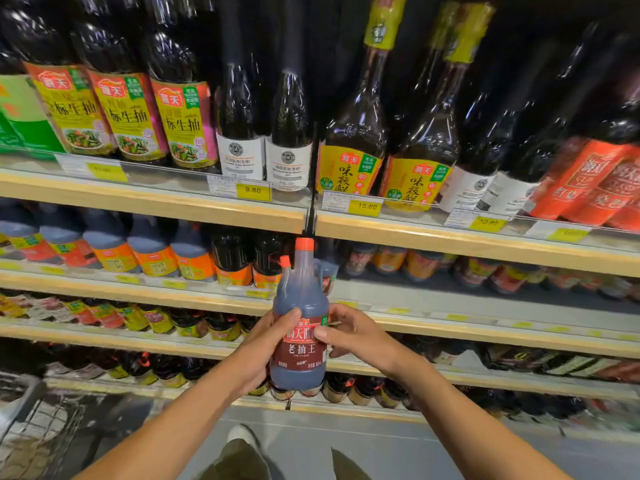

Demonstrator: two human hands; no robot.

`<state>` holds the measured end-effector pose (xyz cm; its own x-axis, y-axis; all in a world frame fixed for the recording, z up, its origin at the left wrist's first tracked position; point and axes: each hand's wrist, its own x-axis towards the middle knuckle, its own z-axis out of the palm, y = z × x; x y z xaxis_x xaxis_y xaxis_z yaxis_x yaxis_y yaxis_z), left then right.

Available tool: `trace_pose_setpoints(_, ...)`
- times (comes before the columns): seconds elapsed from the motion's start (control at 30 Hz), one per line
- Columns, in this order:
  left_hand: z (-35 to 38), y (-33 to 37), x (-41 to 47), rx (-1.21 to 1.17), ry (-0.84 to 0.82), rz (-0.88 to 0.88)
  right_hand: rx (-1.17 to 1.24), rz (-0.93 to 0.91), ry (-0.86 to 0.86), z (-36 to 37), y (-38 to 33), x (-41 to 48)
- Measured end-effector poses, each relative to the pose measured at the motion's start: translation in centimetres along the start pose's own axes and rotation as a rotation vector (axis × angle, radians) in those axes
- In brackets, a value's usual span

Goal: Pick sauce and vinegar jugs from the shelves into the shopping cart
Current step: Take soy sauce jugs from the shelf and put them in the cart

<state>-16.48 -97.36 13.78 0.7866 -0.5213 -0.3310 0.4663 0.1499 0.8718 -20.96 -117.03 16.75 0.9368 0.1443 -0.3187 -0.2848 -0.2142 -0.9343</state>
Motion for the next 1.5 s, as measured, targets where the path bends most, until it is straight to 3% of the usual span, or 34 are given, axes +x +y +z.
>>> trace_pose_setpoints(0.23,3.5,-0.9,1.5,0.055,-0.068,-0.069,0.037,-0.022,0.065,-1.3,0.7,-1.7)
trace_pose_setpoints(0.53,5.4,0.2,4.0,0.105,-0.186,-0.204,0.059,0.14,0.211,-4.6,2.8,-1.4)
trace_pose_setpoints(0.67,3.9,2.0,5.6,0.421,-0.055,-0.154,0.068,0.181,0.387,-7.5,3.6,0.2)
trace_pose_setpoints(0.83,2.2,2.9,7.5,0.597,0.088,-0.116,0.063,0.094,0.51,-10.6,2.2,2.4)
trace_pose_setpoints(1.1,2.2,4.6,9.6,1.033,0.189,0.078,-0.095,0.195,0.586,-13.7,1.7,5.9)
trace_pose_setpoints(1.23,1.6,4.5,11.6,1.05,0.181,0.041,-0.124,0.2,0.581,-14.1,3.2,7.2)
trace_pose_setpoints(1.5,0.5,3.9,13.8,1.022,0.144,-0.022,-0.127,-0.005,0.466,-13.8,6.8,8.7)
